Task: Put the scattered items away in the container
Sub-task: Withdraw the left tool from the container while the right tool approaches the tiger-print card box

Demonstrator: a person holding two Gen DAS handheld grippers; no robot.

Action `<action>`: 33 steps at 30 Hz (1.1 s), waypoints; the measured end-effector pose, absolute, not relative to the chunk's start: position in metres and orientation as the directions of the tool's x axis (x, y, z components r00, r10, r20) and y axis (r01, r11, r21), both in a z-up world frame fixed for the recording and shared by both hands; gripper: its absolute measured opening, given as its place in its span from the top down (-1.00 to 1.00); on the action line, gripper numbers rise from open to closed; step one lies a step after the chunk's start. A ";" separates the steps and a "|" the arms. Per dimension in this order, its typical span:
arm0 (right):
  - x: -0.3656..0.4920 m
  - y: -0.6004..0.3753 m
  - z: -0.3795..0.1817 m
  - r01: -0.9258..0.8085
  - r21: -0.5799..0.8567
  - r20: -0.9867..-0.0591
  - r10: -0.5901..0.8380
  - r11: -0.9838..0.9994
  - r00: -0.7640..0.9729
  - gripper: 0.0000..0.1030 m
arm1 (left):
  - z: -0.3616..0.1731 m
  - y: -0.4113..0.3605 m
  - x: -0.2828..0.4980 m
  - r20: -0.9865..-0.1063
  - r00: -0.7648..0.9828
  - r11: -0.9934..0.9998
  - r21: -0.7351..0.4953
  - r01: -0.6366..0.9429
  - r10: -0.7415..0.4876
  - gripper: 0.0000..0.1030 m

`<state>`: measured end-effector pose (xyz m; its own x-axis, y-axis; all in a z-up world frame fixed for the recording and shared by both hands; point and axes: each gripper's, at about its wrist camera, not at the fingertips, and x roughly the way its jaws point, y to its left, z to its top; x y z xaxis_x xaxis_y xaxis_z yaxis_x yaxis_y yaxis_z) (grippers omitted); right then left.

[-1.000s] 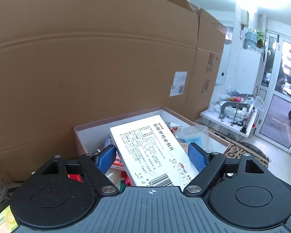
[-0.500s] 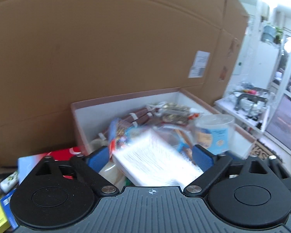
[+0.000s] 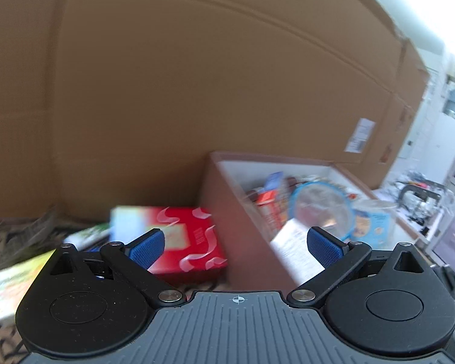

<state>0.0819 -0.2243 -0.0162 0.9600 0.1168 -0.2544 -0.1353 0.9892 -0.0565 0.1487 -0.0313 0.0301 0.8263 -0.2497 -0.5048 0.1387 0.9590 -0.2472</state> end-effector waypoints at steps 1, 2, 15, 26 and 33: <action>0.080 -0.223 -0.015 -0.140 -0.060 -0.251 0.120 0.988 0.960 -0.94 | 0.026 -0.024 0.144 -0.519 0.822 0.962 -0.248 0.117 -0.234 -1.00; 0.077 -0.220 -0.014 -0.143 -0.063 -0.248 0.124 0.988 0.961 -0.94 | 0.022 -0.017 0.140 -0.535 0.817 0.966 -0.241 0.097 -0.216 -1.00; 0.032 -0.164 0.004 -0.259 -0.129 -0.182 0.234 0.957 0.955 -0.95 | -0.001 0.040 0.074 -0.581 0.806 0.980 -0.200 -0.006 -0.114 -1.00; 0.016 -0.124 -0.001 -0.341 -0.123 -0.237 0.306 0.932 0.922 -0.95 | -0.008 0.078 0.040 -0.571 0.817 0.975 -0.216 -0.060 -0.076 -1.00; 0.031 -0.092 -0.023 -0.410 -0.128 -0.341 0.348 0.903 0.873 -0.95 | -0.022 0.098 0.043 -0.599 0.799 0.969 -0.220 -0.111 -0.045 -1.00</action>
<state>0.0313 -0.0919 -0.0234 0.8733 0.3483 -0.3406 -0.4100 0.9031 -0.1278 0.0427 0.0979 -0.0219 0.7992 -0.0447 -0.5994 -0.1109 0.9692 -0.2201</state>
